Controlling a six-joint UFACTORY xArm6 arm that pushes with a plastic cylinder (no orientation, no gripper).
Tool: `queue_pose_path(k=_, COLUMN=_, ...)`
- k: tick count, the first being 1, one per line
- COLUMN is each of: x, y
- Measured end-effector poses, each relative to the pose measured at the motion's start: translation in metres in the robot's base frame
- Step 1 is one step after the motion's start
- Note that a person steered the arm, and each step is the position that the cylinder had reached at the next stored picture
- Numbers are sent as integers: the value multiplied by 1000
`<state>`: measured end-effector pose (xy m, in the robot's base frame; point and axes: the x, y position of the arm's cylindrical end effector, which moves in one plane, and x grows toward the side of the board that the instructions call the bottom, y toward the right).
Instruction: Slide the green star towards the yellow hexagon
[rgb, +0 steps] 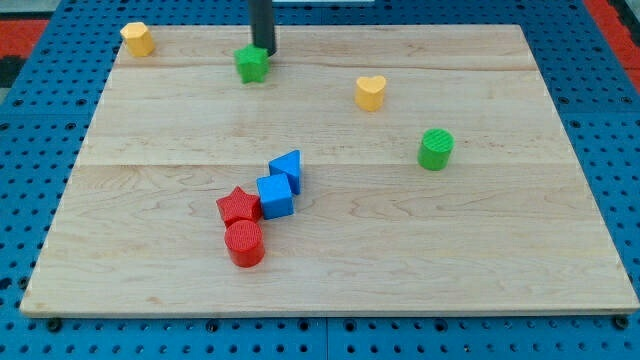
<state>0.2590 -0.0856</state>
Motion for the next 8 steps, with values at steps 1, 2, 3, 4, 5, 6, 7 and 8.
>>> queue_pose_path(k=1, x=16, y=32)
queue_pose_path(k=2, x=65, y=-9)
queue_pose_path(k=3, x=73, y=-50)
queue_pose_path(k=4, x=23, y=-60)
queue_pose_path(k=5, x=40, y=-47)
queue_pose_path(k=6, x=20, y=-28)
queue_pose_path(k=7, x=-13, y=-34)
queue_pose_path(k=8, x=-16, y=-57)
